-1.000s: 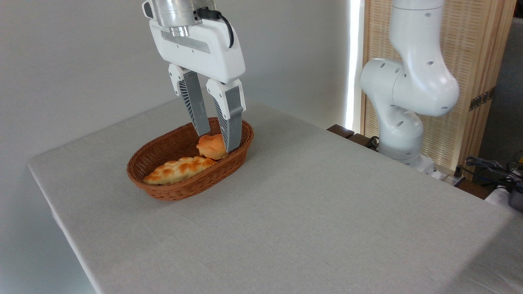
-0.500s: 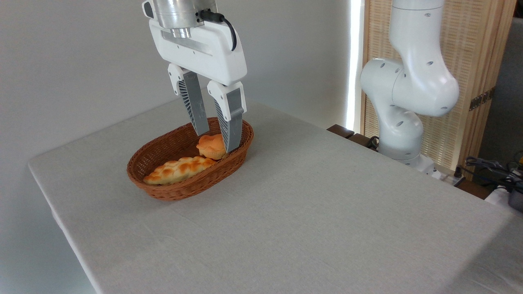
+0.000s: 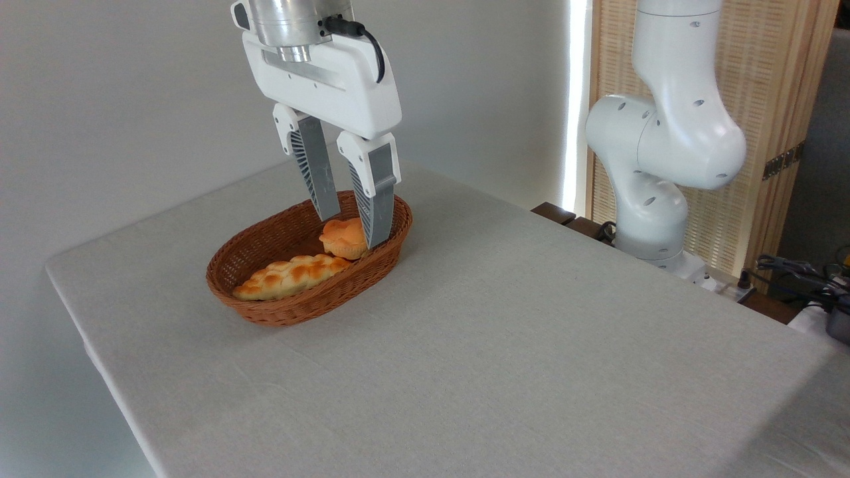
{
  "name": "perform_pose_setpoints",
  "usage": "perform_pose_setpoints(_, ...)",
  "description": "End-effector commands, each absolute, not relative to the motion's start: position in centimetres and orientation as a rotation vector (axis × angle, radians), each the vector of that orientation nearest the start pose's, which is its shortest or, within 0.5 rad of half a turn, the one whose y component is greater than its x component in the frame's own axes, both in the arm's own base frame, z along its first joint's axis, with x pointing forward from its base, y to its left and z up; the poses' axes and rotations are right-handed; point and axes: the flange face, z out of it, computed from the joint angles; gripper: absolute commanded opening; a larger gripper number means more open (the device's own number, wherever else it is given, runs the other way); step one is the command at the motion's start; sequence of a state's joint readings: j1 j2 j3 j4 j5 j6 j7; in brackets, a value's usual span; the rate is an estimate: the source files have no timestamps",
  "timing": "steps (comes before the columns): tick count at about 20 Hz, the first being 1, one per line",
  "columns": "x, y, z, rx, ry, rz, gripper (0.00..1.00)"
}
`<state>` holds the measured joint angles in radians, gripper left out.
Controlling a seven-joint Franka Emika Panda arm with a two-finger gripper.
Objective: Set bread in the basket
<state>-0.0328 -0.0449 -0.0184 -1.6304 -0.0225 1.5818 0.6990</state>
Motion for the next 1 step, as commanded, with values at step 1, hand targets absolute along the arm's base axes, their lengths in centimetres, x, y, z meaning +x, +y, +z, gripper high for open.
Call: perform_pose_setpoints(1,54.29,-2.93,62.62,-2.959,1.176,0.0,1.0)
